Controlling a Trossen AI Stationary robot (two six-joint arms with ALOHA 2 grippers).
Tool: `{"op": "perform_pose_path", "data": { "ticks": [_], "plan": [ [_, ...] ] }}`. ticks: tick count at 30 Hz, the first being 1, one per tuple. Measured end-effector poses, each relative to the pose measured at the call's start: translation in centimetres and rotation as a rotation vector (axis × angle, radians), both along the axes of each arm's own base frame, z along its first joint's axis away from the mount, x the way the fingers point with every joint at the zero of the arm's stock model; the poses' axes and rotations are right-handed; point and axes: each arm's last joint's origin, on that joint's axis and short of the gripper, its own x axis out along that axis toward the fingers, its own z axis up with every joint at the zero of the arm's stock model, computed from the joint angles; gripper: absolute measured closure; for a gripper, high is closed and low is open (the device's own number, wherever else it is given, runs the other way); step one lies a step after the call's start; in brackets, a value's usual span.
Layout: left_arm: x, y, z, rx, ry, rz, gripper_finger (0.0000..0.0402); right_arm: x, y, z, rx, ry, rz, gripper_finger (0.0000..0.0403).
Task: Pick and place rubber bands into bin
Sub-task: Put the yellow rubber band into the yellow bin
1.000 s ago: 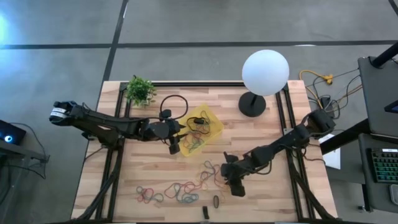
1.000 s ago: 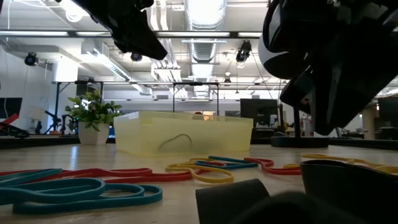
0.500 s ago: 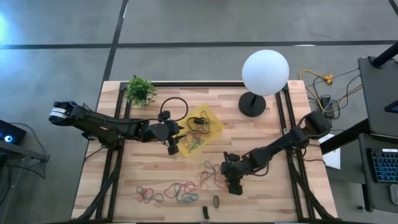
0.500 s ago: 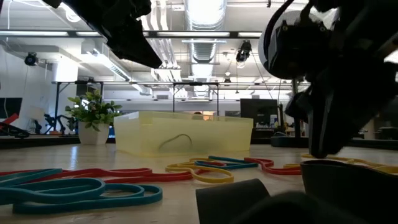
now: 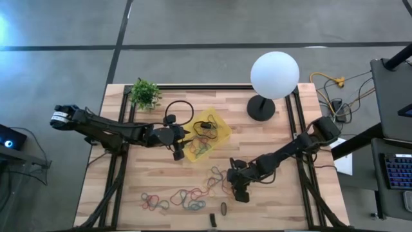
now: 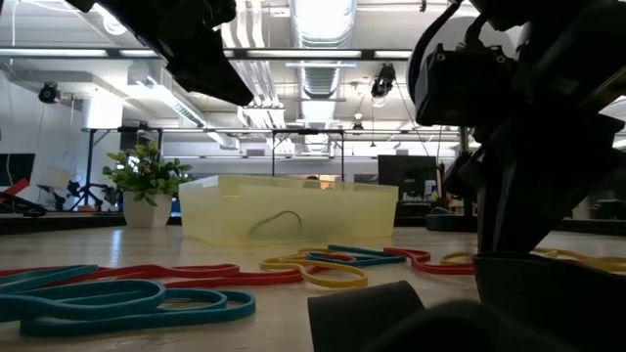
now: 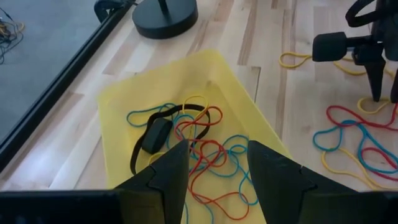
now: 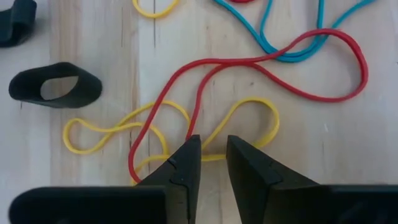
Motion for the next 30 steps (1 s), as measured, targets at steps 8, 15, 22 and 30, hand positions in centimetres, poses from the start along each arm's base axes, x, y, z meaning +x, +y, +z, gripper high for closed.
{"op": "perform_pose_path", "data": {
  "ticks": [8, 15, 22, 30],
  "plan": [
    [0.0, 0.0, 0.0, -0.009, 0.002, -0.012, 0.0253, -1.4, 1.0, -0.2, -0.047, 0.07, 0.061, 0.0329],
    [0.0, -0.1, 0.0, -0.011, 0.0, -0.017, 0.0253, -2.7, 1.8, 0.5, -0.054, 0.084, 0.116, 0.0324],
    [0.0, -0.1, 0.1, -0.012, -0.008, -0.017, 0.0253, -3.2, 2.1, 0.4, -0.054, 0.086, 0.133, 0.0334],
    [0.1, -0.1, 0.1, -0.013, -0.009, -0.016, 0.0253, -3.2, 2.2, 0.6, -0.041, 0.08, 0.148, 0.0327]
  ]
}}
